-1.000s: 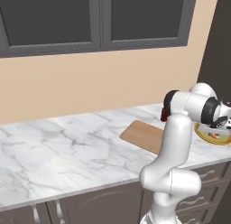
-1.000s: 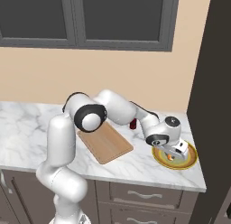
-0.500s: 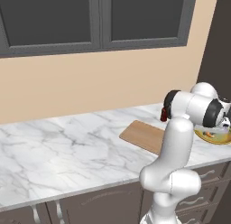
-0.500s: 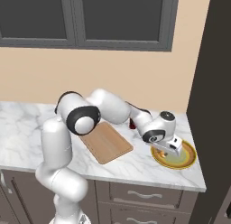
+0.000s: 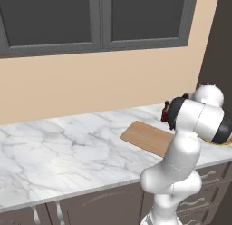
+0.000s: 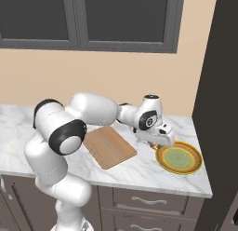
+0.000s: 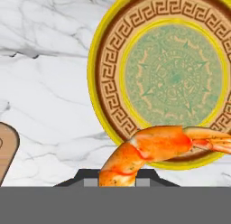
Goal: Pick the shrimp from the plate and place it on the cutting board. Then pick the condiment bottle from the cabinet and place it next to the cutting board.
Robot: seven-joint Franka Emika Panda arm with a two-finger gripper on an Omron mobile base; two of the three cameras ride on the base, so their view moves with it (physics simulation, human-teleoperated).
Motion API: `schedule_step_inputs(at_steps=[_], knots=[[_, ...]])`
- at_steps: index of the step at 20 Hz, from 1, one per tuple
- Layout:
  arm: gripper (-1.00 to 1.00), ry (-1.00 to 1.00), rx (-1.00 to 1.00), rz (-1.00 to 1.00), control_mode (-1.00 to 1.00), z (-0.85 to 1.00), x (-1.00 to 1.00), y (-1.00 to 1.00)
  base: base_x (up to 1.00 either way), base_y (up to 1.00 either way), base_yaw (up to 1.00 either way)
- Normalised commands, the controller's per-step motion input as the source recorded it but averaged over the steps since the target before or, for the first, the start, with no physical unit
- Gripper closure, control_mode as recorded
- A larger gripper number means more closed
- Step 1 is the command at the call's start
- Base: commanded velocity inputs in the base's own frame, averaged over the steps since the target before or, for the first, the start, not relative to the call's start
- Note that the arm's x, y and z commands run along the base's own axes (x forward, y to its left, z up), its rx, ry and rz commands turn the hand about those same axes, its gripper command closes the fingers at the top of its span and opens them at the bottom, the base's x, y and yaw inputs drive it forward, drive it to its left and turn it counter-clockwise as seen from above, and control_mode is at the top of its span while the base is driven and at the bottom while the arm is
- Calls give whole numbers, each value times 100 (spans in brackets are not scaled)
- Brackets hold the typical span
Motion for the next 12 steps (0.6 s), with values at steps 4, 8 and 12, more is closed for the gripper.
schedule_step_inputs(at_steps=[4,8,12], knots=[[100,13,-6,0,-100,51,-15,53,0,0,0],[100,4,0,0,-100,11,-26,51,0,0,0],[100,0,0,0,-100,-1,-21,44,0,0,0]])
